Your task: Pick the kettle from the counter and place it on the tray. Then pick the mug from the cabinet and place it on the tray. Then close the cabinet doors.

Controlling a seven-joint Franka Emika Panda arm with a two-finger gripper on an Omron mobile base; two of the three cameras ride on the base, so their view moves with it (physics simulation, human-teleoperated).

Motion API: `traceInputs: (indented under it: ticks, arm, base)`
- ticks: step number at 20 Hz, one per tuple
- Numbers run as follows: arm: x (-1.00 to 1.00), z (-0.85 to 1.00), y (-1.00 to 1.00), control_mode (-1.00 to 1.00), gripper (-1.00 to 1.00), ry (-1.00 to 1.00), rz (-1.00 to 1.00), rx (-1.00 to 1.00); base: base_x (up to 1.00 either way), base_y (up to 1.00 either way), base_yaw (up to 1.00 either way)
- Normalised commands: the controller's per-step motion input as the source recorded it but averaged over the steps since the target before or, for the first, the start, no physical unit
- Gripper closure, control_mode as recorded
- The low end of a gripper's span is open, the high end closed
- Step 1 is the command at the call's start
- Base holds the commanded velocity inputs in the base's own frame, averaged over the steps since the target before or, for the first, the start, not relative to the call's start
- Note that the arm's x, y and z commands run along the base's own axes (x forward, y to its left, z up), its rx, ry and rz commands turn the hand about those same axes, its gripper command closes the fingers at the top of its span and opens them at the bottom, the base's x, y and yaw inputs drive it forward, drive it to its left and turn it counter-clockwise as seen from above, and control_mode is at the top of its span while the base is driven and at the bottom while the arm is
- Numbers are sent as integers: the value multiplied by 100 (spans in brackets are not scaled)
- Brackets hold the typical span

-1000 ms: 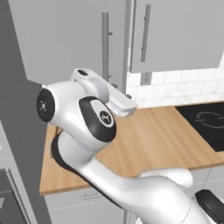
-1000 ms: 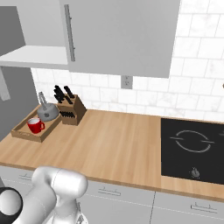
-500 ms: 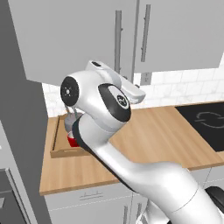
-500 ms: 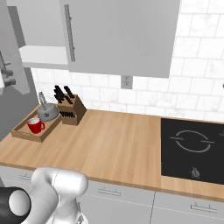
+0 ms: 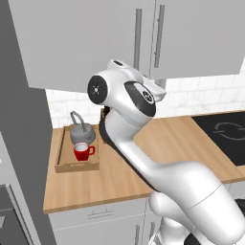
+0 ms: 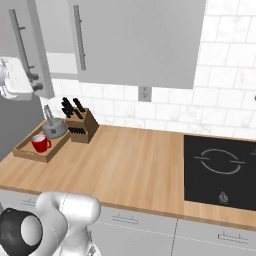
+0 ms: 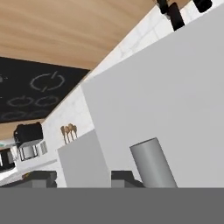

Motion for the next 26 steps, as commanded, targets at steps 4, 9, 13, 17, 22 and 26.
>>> traceInputs:
  ticks: [4,9,13,17,22,26]
  arm:
    - [85,-3,-14,-100,-100,-2,0,0]
    - [85,-4,-13,-100,-100,-2,0,0]
    - [86,-4,-10,-100,-100,-1,0,0]
    - [87,-4,-9,-100,-100,-1,0,0]
    - [86,-6,-7,-100,-100,-1,0,0]
    - [83,-10,-7,-100,-100,0,0,0]
  base:
    - [0,0,0]
    - [0,0,0]
    - [0,0,0]
    - [0,0,0]
    - [0,0,0]
    - [0,0,0]
